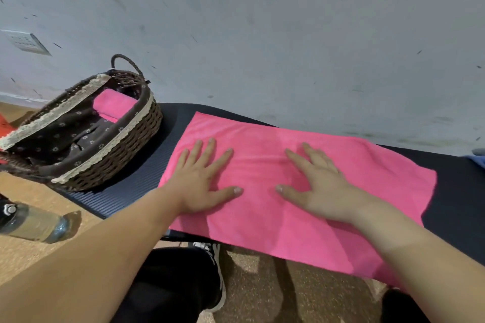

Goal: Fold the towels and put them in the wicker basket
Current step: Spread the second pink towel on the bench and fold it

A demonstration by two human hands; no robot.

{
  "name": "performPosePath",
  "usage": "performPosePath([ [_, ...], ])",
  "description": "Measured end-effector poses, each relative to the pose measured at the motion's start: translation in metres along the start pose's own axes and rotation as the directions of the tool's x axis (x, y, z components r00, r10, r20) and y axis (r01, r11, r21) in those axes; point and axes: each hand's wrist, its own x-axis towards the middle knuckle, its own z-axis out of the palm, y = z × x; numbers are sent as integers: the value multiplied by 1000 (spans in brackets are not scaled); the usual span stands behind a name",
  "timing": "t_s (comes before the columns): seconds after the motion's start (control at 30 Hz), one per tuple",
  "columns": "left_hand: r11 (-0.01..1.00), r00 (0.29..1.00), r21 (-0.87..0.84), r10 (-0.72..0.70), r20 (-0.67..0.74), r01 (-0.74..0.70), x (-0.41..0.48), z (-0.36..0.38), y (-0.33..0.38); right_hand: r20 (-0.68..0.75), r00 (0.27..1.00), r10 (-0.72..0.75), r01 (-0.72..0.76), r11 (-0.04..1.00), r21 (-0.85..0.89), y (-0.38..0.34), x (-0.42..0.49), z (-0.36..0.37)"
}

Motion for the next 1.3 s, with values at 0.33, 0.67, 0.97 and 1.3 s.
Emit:
performPosePath([
  [0.33, 942, 939, 17, 336, -73, -336, 14, -18, 110, -396, 858, 327, -248, 939, 240, 108, -63, -61],
  [0.67, 835, 839, -116, 517, -170, -538, 97, -52, 304, -58, 852, 520, -455, 791, 409, 168, -79, -54],
  [0.97, 862, 853, -33, 505, 131, -506, 152, -44, 362, 80, 900, 429, -408, 762, 502, 172, -91, -50],
  [1.3, 779, 869, -395, 388, -306, -487, 139, -92, 356, 89, 928, 362, -265, 473, 840, 173, -114, -44],
])
